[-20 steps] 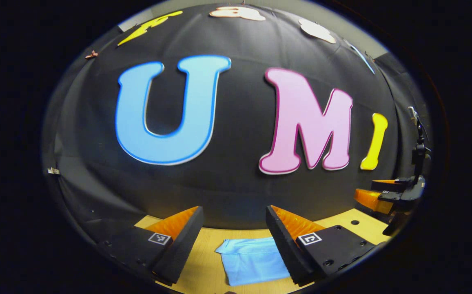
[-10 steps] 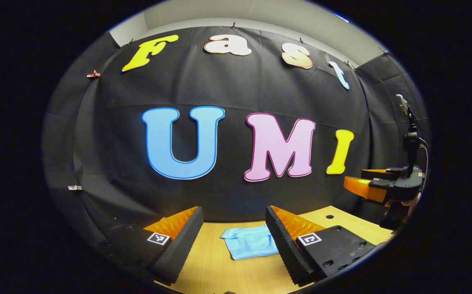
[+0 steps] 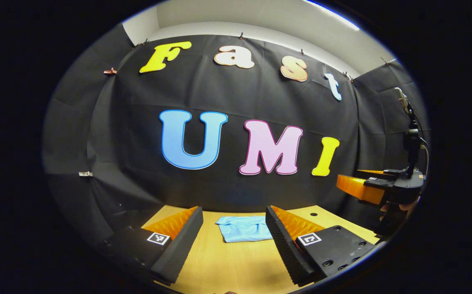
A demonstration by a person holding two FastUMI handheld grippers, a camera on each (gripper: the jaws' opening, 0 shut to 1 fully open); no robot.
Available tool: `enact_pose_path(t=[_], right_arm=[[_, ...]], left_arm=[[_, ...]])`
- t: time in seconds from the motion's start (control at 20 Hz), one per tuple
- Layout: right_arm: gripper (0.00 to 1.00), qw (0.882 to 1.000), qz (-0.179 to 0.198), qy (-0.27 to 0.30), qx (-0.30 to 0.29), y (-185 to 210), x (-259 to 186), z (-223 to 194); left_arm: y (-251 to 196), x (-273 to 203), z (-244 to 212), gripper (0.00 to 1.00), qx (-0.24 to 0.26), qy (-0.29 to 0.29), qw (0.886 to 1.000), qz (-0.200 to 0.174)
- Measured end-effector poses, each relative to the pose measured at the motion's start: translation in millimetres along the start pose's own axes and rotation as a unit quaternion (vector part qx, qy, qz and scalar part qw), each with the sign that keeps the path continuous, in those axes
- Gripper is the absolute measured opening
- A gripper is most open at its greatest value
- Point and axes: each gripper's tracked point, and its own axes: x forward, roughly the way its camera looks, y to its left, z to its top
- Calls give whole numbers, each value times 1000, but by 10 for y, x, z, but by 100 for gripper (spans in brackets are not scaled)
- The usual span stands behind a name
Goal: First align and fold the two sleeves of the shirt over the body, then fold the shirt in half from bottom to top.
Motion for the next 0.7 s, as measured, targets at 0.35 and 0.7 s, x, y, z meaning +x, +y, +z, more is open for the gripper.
enact_pose_path(t=[0.35,0.7], right_arm=[[97,999,24,16,13,102,-45,-58],[97,999,39,10,17,146,-18,-42]], left_arm=[[68,-97,84,97,0,-8,1000,27],[107,-122,-8,97,-3,4,999,52]])
